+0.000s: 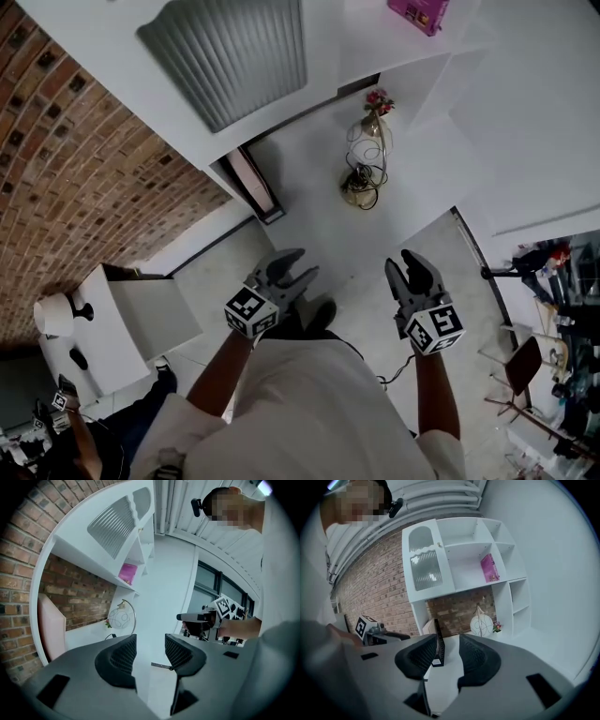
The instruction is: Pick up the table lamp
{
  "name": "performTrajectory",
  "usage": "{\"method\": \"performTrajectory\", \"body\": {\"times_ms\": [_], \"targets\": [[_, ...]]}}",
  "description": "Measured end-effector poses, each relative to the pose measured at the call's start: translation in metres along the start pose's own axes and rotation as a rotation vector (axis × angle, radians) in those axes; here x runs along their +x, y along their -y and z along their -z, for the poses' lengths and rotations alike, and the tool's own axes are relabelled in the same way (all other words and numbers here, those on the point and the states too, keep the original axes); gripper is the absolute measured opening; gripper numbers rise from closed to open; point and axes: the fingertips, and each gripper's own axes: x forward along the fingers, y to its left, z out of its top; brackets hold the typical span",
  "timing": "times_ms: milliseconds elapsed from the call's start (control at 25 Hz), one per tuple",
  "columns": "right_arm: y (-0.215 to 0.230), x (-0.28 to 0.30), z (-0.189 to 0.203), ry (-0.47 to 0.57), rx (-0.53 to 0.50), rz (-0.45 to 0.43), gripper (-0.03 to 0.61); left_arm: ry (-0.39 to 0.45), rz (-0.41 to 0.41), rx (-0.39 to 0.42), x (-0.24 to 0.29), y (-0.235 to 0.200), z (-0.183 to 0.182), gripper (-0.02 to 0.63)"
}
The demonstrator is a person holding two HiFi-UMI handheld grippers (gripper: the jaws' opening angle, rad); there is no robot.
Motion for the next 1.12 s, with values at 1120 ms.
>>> {"method": "performTrajectory", "body": {"times_ms": [1120], "targets": [[0.111,0.176,-0.018,-0.065,0.003,0.058,0.2,-0.199,0.204,-0.076,0.142,-0.091,0.076,0.209]]}}
